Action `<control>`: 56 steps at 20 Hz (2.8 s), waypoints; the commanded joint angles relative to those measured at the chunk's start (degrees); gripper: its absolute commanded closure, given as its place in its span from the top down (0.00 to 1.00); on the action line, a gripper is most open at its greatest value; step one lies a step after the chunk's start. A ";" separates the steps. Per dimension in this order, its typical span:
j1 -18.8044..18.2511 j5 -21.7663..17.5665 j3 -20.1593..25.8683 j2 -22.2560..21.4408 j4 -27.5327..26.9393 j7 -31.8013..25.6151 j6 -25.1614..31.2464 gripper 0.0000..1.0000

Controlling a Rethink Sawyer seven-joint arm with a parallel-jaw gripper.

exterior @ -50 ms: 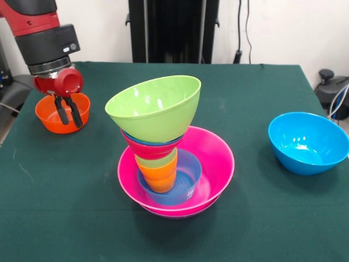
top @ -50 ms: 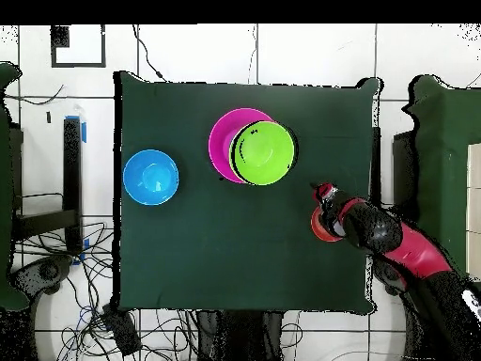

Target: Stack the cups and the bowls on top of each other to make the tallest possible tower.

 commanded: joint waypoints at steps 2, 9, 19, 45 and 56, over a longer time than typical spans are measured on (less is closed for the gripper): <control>7.99 -2.74 -8.97 -1.62 -1.60 5.53 -0.66 1.00; 9.29 -1.48 -12.90 -2.73 -0.06 6.29 0.22 1.00; 6.58 -1.14 -15.51 -8.34 3.36 1.42 4.61 1.00; 4.90 0.77 -12.54 -6.08 7.33 3.06 0.56 1.00; 5.09 1.53 -11.37 -3.53 7.90 4.12 -2.20 1.00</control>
